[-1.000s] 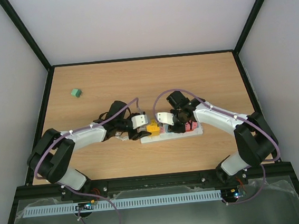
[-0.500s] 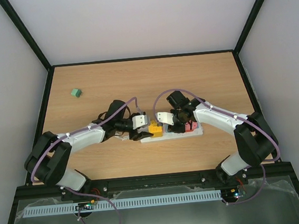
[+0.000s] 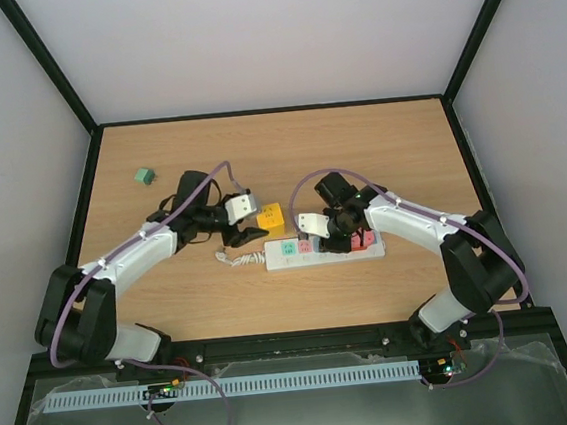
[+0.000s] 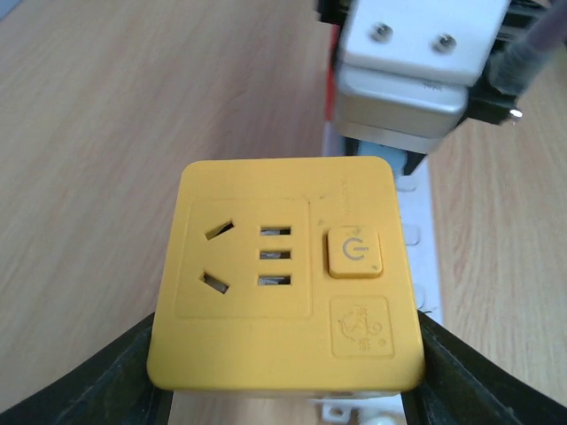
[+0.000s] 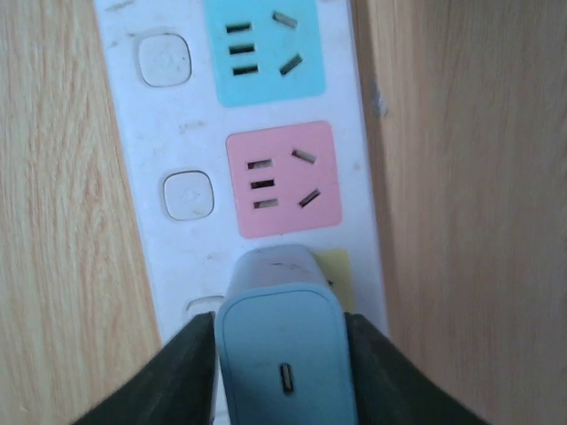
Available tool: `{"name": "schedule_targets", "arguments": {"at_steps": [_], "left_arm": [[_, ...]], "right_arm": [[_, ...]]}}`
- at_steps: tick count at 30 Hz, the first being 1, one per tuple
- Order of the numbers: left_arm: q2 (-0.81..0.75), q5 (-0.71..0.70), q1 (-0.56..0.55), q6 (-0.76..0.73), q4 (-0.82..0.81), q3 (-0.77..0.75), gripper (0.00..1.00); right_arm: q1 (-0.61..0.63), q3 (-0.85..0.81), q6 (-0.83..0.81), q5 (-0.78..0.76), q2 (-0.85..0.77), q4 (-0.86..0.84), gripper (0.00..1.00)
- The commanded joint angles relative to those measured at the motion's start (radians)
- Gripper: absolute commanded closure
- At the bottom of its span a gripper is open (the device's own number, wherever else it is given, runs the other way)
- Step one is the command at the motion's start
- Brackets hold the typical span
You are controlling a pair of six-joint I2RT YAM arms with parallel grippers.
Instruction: Pull the plug off the socket
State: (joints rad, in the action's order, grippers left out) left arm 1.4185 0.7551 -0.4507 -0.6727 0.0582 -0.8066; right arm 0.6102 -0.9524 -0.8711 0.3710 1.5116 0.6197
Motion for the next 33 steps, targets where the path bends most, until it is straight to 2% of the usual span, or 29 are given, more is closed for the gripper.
{"name": "schedule_targets", "arguments": {"at_steps": [1, 4, 11, 14, 23, 28, 33], "left_arm": [[-0.056, 0.004, 0.066, -0.051, 0.154, -0.072, 0.64], [-0.064, -0.002, 0.131, -0.067, 0.256, -0.12, 0.63], [-0.066, -0.028, 0.276, -0.114, 0.444, -0.236, 0.61], [-0.07, -0.056, 0.326, -0.148, 0.515, -0.278, 0.61], [-0.036, -0.16, 0.488, -0.259, 0.733, -0.438, 0.61], [-0.009, -0.223, 0.56, -0.317, 0.827, -0.524, 0.6], [0.065, -0.374, 0.601, -0.333, 0.878, -0.615, 0.59]], "right_arm": [[0.006, 0.019, 0.021, -0.042, 0.033, 0.098, 0.59], [0.005, 0.001, 0.03, -0.024, 0.013, 0.099, 0.46], [0.006, -0.104, 0.07, 0.048, -0.003, 0.101, 0.25], [0.006, -0.15, 0.092, 0.087, -0.009, 0.09, 0.2], [0.006, -0.239, 0.166, 0.15, -0.062, 0.05, 0.14], [0.006, -0.211, 0.222, 0.171, -0.142, -0.023, 0.06], [0.006, -0.148, 0.275, 0.171, -0.209, -0.106, 0.03]]}}
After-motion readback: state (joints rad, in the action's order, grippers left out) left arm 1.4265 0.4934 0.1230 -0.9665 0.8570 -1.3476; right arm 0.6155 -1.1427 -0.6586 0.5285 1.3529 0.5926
